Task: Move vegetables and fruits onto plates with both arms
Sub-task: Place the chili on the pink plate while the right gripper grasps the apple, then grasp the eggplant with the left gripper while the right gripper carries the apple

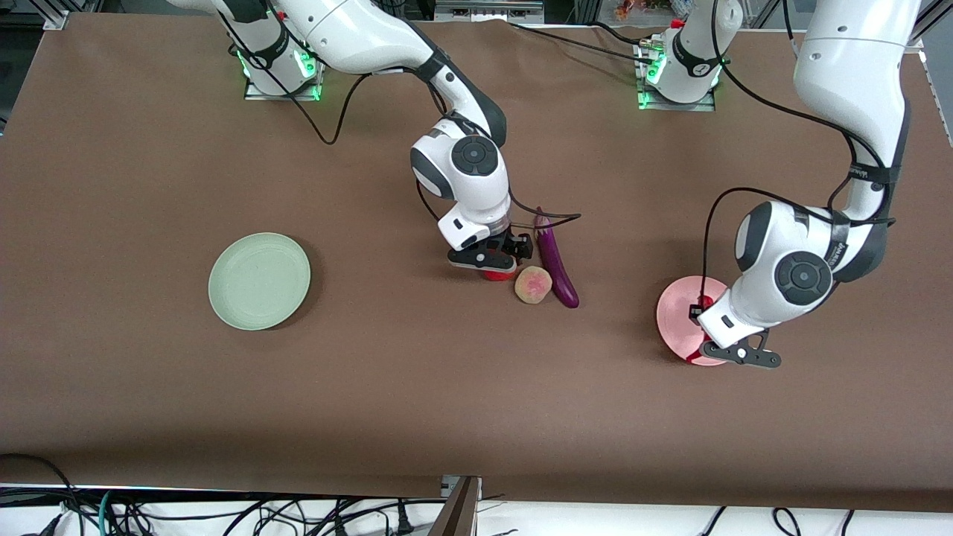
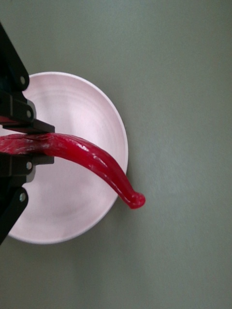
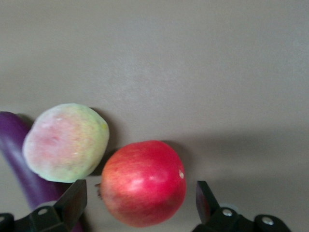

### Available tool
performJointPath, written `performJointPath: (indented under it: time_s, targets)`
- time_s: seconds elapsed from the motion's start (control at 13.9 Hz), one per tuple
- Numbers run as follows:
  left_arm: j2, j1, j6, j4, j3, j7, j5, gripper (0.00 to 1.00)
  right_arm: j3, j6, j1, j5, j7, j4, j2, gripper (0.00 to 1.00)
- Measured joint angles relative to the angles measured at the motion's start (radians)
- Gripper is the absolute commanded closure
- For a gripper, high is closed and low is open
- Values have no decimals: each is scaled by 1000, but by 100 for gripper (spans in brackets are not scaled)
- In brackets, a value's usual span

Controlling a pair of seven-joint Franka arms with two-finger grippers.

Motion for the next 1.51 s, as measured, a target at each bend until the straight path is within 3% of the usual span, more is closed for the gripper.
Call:
performJointPath:
  time_s: [0.07, 0.14, 0.29, 0.36, 0.58, 0.65, 0.86, 1.08, 1.3, 1.51]
  targets:
    - [20, 18, 0, 6, 1, 25, 0, 0, -1, 0, 6, -17, 12, 0, 9, 0]
    - [35, 32, 1, 10, 1, 49, 0, 0, -1, 1, 11, -25, 17, 1, 14, 1]
    - [48, 43, 1, 20, 1, 83, 0, 0, -3, 1, 16, -28, 19, 2, 17, 15]
    - [48, 43, 1, 24, -3, 88, 0, 0, -3, 1, 16, -28, 19, 3, 17, 25]
    - [45, 38, -24, 42, -34, 89, 0, 0, -5, 0, 16, -28, 38, 9, 17, 74]
    - [38, 37, -70, 50, -57, 88, 0, 0, -5, 0, 16, -28, 39, 10, 17, 86]
    - [-2, 28, -215, 61, -131, 74, -6, 0, -9, 0, 15, -28, 39, 11, 17, 90]
    - [-18, 29, -281, 61, -146, 61, -172, 0, -29, -53, -20, -29, -15, 26, 6, 90]
    - [-18, 35, -333, 60, -162, -32, -252, 0, -32, -236, -118, -20, -265, 46, -59, 89]
    - [-23, 34, -364, 60, -245, -212, -314, 0, -34, -383, -235, -12, -512, 43, -139, 88]
